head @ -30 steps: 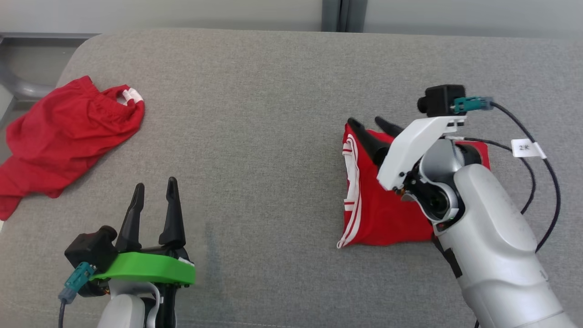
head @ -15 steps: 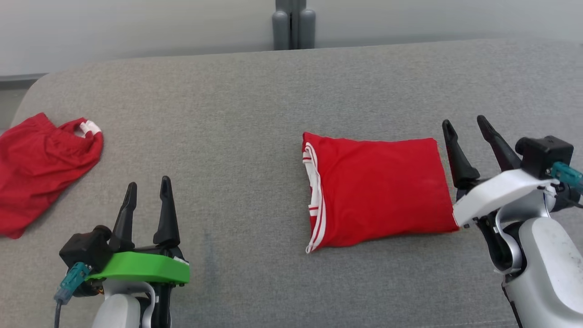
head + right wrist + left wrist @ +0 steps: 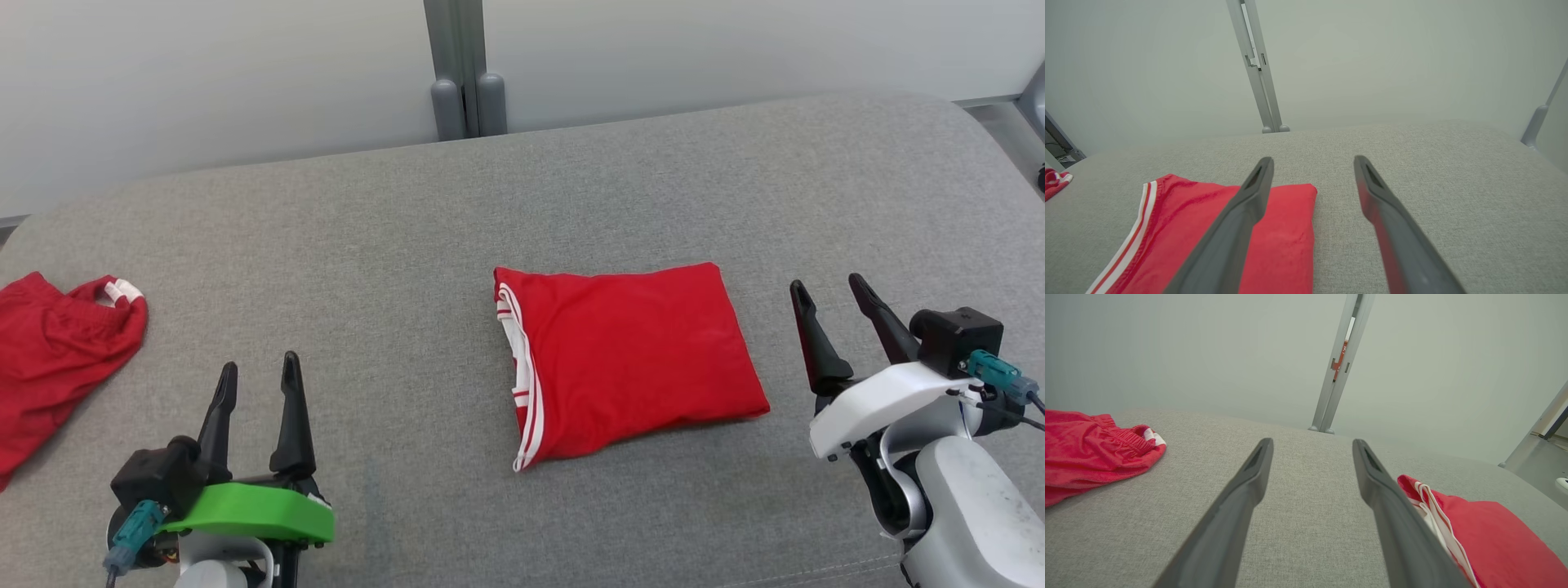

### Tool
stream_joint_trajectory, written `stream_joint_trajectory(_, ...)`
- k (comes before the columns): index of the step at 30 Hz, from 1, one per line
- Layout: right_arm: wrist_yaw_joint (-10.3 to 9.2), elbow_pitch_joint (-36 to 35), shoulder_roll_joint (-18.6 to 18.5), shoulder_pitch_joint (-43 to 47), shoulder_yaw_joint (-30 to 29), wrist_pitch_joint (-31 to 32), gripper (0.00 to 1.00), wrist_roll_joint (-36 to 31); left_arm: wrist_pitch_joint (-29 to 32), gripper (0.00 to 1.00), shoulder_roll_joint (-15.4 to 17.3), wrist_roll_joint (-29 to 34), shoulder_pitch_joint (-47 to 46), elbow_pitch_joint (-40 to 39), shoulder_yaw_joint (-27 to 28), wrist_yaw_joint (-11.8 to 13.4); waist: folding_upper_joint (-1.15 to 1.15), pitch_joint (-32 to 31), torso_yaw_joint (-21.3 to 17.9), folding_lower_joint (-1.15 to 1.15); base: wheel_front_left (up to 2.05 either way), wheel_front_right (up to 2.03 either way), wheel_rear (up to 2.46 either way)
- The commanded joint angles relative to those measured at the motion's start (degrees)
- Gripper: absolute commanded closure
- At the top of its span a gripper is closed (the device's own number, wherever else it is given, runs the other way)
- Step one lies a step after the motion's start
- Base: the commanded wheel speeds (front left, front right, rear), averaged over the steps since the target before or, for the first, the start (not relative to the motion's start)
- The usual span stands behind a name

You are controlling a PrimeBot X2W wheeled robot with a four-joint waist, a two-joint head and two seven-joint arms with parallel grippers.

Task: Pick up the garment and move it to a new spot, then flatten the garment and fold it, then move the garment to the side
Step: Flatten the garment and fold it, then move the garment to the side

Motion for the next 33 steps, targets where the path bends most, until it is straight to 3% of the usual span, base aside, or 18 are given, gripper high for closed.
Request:
stream_joint_trajectory(1, 0.03, 0.6, 0.2, 0.8, 0.1, -0.6, 0.00, 0.2, 0.0, 0.00, 0.2, 0.4, 1.0, 0.2, 0.1, 0.3, 0.00, -0.5, -0.4, 0.00, 0.00, 0.00, 0.00)
stream_joint_trajectory(22, 0.02, 4.6, 1.5, -1.0, -1.8, 0.1, 0.00, -0.8, 0.0, 0.00, 0.2, -0.1, 2.2, 0.0, 0.1, 1.6, 0.00, -0.2, 1.3, 0.00, 0.00, 0.00, 0.00)
stream_joint_trajectory(25, 0.03, 5.6, 2.3, -2.7, -3.5, 4.1, 0.00, -0.2, 0.0, 0.00, 0.2, 0.0, 1.9, -0.6, 0.3, 1.5, 0.00, 0.7, 1.8, 0.00, 0.00, 0.00, 0.00)
stream_joint_trajectory(33, 0.03, 10.8, 4.1, -7.7, -7.4, 22.3, 0.00, 0.5, 0.0, 0.00, 0.2, 0.0, 1.0, -1.7, -0.5, 1.5, 0.00, 4.0, 5.2, 0.00, 0.00, 0.00, 0.00)
